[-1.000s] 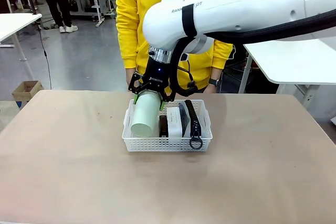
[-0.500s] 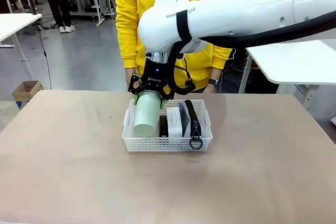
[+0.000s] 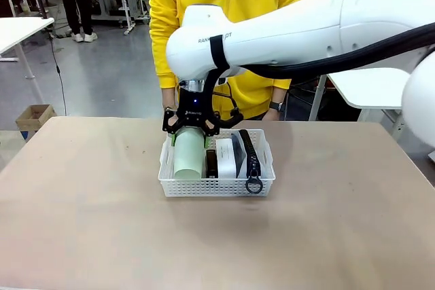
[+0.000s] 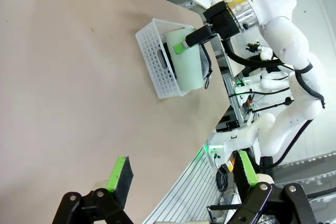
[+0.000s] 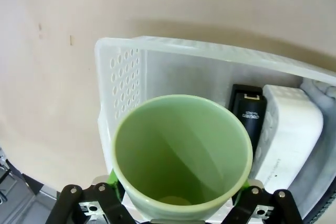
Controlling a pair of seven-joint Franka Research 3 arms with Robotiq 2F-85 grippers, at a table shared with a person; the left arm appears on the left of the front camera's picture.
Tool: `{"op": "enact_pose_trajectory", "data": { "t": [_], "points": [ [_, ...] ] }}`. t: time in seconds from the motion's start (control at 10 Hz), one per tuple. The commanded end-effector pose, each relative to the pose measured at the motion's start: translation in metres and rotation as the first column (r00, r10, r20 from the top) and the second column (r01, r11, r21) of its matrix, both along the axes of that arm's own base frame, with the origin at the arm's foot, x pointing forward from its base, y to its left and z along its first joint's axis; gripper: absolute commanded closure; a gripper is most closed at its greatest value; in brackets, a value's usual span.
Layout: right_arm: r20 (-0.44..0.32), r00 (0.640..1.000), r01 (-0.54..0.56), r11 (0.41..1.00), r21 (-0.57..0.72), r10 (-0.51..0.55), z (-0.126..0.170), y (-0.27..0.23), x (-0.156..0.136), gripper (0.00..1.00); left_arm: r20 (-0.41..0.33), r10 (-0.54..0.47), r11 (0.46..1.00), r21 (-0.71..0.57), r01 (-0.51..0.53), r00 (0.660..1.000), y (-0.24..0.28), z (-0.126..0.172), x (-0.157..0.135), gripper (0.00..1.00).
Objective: Efficiently arrange items inside the basket to fit them all.
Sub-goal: Pick up the Reusable plastic cup and place it inside the Organizing basket.
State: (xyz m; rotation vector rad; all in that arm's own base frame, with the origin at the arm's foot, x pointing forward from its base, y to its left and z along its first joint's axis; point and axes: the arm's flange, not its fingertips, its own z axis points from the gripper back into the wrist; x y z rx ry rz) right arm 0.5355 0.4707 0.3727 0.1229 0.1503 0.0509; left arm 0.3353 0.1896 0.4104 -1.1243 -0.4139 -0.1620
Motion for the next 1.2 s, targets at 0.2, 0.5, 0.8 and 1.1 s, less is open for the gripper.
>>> {"op": "enact_pose_trajectory", "data": {
  "t": [0.2,0.5,0.8,1.1],
  "points": [
    [-0.034,0.999,-0.017,0.995,-0.095,0.014,-0.013,0.015,0.011,0.07,0.001,0.021,1.0,-0.016,-0.021,1.0,-0.003,0.002,-0.001,0.0],
    [-0.031,1.0,-0.009,0.994,-0.105,0.005,-0.02,0.014,0.01,0.07,0.001,0.021,1.0,-0.016,-0.021,1.0,-0.003,0.002,-0.001,0.0],
    [-0.035,0.999,-0.005,0.995,-0.101,0.002,-0.02,0.014,0.012,0.07,0.001,0.021,1.0,-0.016,-0.021,1.0,-0.003,0.002,-0.001,0.0],
    [-0.039,0.999,0.016,0.998,-0.06,-0.019,-0.023,0.012,0.014,0.07,0.001,0.021,1.0,-0.016,-0.021,1.0,-0.003,0.002,-0.001,0.0]
  ]
}}
